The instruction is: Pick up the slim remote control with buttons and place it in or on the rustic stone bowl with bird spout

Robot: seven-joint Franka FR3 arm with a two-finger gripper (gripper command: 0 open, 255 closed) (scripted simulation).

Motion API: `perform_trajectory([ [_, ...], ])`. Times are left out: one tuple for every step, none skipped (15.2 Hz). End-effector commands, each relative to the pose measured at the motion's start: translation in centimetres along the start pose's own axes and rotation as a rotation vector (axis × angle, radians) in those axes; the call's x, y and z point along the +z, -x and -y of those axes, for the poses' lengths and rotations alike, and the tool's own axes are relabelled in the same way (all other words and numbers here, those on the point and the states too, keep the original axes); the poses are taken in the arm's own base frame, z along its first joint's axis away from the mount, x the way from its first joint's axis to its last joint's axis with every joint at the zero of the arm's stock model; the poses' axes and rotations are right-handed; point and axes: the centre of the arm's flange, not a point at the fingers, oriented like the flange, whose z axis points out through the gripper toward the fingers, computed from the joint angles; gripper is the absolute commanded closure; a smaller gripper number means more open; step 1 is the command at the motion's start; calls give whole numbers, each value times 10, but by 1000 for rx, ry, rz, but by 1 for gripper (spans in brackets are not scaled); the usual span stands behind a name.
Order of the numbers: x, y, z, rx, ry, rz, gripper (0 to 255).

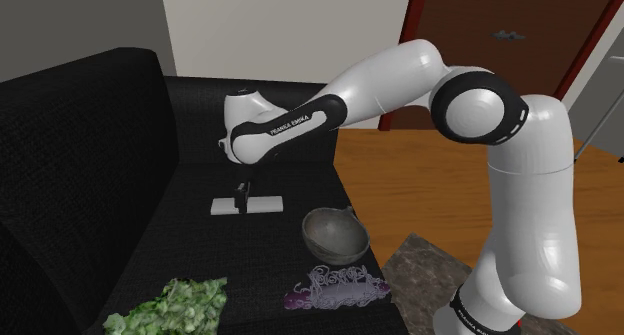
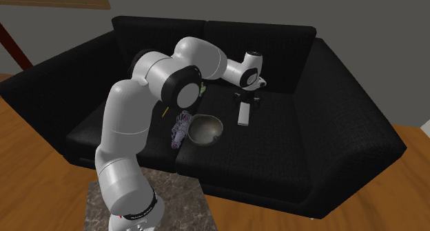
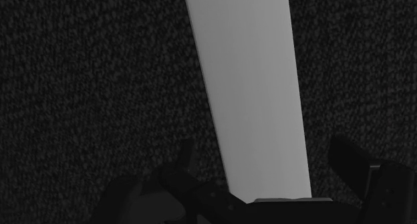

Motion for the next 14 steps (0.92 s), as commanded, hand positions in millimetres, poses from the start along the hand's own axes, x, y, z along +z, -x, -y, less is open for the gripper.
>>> perform_trajectory([
  [9,0,1,0,0,0,0],
  [9,0,1,0,0,0,0],
  [9,0,1,0,0,0,0],
  [9,0,1,0,0,0,0],
  [9,0,1,0,0,0,0],
  [9,0,1,0,0,0,0],
  [9,0,1,0,0,0,0],
  [9,0,1,0,0,0,0],
  [9,0,1,0,0,0,255],
  [9,0,1,0,0,0,255],
  [9,0,1,0,0,0,255],
  [9,0,1,0,0,0,255],
  [9,0,1,0,0,0,255],
  [9,0,1,0,0,0,255],
])
